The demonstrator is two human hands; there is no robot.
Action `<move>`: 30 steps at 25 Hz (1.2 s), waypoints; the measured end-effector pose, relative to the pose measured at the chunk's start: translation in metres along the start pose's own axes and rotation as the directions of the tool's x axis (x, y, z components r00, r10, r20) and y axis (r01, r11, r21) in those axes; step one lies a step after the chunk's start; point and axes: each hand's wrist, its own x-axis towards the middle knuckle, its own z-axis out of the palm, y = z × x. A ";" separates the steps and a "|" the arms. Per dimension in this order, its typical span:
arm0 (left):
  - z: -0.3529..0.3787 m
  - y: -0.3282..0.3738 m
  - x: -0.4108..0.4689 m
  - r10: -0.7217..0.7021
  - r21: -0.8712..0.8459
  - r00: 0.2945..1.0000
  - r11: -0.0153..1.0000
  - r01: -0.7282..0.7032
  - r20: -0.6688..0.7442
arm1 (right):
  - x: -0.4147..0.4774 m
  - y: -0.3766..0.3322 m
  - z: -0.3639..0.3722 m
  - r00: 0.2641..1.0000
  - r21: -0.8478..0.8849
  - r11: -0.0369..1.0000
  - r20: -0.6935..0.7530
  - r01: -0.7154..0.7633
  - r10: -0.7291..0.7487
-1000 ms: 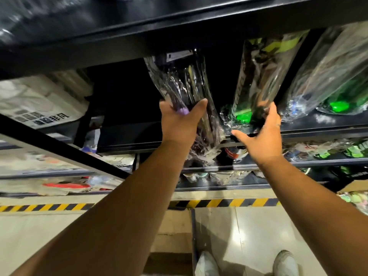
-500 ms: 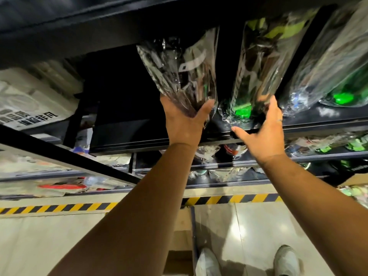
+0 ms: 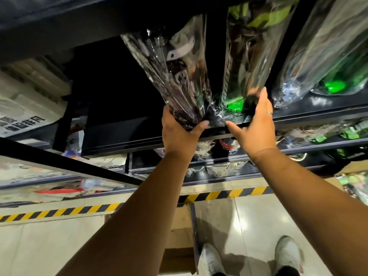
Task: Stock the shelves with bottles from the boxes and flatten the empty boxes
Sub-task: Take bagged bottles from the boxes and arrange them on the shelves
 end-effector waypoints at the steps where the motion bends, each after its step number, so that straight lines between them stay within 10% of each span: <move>1: -0.002 -0.004 -0.010 0.025 0.058 0.999 0.998 -0.027 0.019 | -0.005 0.000 -0.002 1.000 -0.005 1.000 0.014 0.015 -0.015; 6: 0.001 -0.018 -0.101 0.104 0.488 0.983 0.857 -0.165 0.150 | -0.087 0.051 -0.011 0.996 -0.396 0.915 0.062 0.083 -0.063; 9: 0.030 -0.023 -0.154 0.114 0.553 0.899 0.754 -0.355 0.422 | -0.138 0.102 -0.038 0.975 -0.591 0.806 0.167 -0.018 0.144; 21: 0.332 0.053 -0.306 0.258 0.348 0.549 0.548 -0.761 0.795 | -0.178 0.386 -0.255 0.841 -0.673 0.610 -0.033 -0.419 0.541; 30: 0.541 0.115 -0.390 0.167 0.313 0.518 0.630 -0.710 0.839 | -0.167 0.548 -0.393 0.809 -0.665 0.554 -0.131 -0.501 0.574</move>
